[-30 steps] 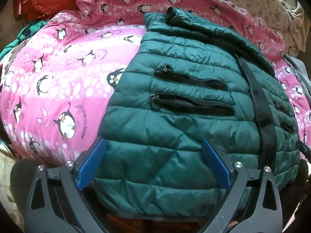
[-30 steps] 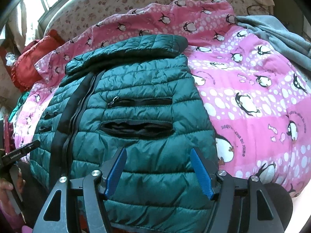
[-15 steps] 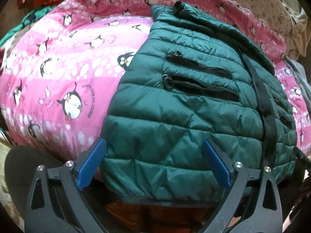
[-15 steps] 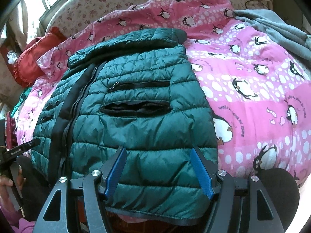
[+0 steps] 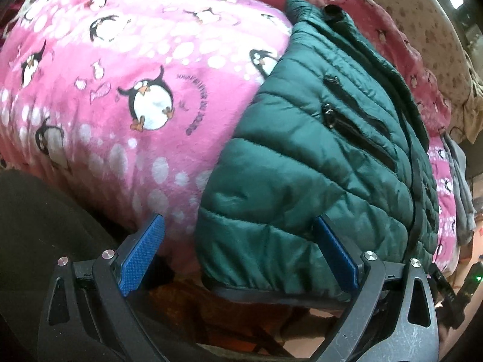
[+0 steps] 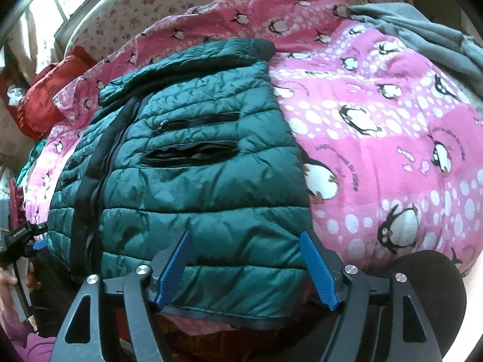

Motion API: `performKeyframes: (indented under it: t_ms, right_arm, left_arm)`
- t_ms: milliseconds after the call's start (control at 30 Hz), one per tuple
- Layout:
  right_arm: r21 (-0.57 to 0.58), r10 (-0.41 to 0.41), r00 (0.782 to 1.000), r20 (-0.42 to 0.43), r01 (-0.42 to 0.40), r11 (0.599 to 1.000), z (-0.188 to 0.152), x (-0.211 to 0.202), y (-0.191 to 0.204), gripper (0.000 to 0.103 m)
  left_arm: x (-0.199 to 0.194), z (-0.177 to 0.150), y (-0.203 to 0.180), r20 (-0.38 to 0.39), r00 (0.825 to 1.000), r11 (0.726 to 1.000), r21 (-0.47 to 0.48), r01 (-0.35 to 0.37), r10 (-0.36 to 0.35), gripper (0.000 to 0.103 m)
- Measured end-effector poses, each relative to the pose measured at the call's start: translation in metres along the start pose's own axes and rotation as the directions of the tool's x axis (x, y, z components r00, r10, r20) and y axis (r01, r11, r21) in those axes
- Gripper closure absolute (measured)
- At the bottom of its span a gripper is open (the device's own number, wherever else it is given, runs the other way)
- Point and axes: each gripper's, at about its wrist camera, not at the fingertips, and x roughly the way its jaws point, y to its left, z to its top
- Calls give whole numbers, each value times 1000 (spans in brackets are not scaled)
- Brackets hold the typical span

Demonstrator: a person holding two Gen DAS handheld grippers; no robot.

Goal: Fold large clothes

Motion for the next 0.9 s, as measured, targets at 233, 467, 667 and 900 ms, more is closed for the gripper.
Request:
performKeyframes:
  t_ms: [233, 467, 667, 900]
  right_arm:
    - [51, 17, 999, -36, -15, 999, 0, 6, -16, 31]
    - [70, 86, 993, -83, -80, 994, 0, 21, -12, 31]
    - [8, 76, 991, -113, -76, 997, -2, 25, -4, 30]
    - [61, 109, 984, -143, -101, 993, -3, 38, -12, 30]
  left_arm:
    - [11, -5, -7, -28, 999, 999, 27, 25, -24, 4]
    - [16, -4, -3, -43, 998, 999, 13, 48, -47, 4]
    - [17, -5, -2, -50, 997, 998, 0, 59, -59, 4]
    - [19, -6, 0, -51, 997, 998, -9, 64, -64, 4]
